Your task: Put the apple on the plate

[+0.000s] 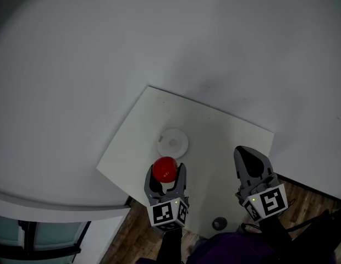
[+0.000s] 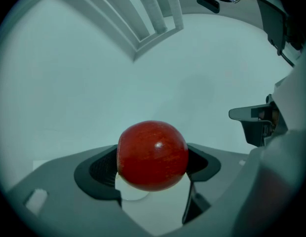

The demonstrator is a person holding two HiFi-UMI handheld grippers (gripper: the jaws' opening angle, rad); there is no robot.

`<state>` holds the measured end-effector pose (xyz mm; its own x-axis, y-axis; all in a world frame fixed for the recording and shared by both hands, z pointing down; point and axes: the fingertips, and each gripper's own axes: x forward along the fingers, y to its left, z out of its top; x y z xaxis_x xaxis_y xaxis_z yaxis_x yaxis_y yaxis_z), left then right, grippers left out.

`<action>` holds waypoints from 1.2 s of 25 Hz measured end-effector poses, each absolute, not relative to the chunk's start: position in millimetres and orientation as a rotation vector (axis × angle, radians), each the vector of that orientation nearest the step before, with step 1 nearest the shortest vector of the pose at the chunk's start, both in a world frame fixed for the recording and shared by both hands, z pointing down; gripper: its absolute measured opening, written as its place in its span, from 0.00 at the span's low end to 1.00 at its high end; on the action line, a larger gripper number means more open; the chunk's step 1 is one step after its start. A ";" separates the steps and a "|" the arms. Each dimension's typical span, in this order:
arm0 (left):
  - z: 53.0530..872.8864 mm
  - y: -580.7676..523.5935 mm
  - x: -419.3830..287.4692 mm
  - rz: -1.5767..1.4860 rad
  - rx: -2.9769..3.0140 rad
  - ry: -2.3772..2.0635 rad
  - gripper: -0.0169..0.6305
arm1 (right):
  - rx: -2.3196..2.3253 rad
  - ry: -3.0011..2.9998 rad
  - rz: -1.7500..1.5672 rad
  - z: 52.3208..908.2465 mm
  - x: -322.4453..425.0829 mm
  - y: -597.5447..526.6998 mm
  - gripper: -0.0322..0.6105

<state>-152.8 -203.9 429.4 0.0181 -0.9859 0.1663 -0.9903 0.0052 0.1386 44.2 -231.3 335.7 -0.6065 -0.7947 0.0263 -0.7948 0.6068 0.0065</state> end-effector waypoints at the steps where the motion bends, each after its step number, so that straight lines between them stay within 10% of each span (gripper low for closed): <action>1: 432.0 -207.9 -154.4 0.030 2.066 -2.060 0.64 | 1.383 -2.785 0.009 337.3 43.7 -233.4 0.06; 30: 529.1 -290.3 -178.3 0.145 1.952 -1.956 0.64 | 1.409 -2.631 0.044 379.4 42.3 -280.9 0.07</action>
<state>-178.3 -290.3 529.1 0.0300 -0.9436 0.3298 -0.9819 0.0340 0.1865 42.3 -280.9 379.4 -0.5447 -0.8248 0.1519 -0.8294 0.5566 0.0478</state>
